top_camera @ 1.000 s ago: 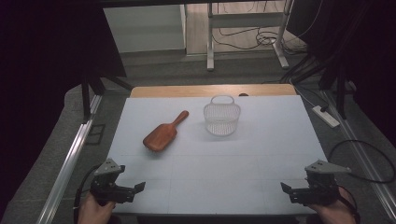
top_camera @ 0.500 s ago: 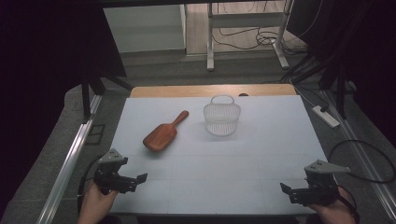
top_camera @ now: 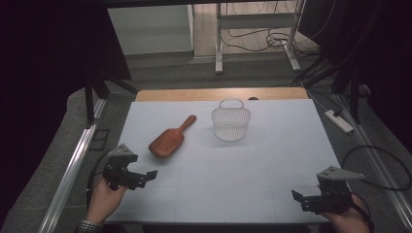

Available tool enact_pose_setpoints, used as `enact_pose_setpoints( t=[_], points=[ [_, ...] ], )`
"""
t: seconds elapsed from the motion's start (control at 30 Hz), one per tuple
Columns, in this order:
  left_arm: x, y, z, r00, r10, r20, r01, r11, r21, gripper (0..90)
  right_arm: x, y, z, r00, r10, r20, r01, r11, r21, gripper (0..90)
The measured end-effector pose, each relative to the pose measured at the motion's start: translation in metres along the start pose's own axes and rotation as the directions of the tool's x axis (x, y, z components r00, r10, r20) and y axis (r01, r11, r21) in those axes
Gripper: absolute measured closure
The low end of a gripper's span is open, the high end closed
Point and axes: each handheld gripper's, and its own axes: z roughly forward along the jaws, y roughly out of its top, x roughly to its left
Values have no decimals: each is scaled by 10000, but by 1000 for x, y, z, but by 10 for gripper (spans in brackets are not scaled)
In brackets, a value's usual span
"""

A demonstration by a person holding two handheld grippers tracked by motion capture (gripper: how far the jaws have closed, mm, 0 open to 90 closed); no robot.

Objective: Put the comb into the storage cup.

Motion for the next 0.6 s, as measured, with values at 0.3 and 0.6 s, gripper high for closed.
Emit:
enact_pose_setpoints(
  t=[0.3,0.6],
  points=[
    [1,13,10,9999,138,-89,-136,9994,310,0,0,0,1,10000,-31,-56,32,10000,67,0],
    [5,23,20,10000,-38,-54,41,9982,598,0,0,0,1,9999,-57,-105,59,9999,145,0]
  ],
)
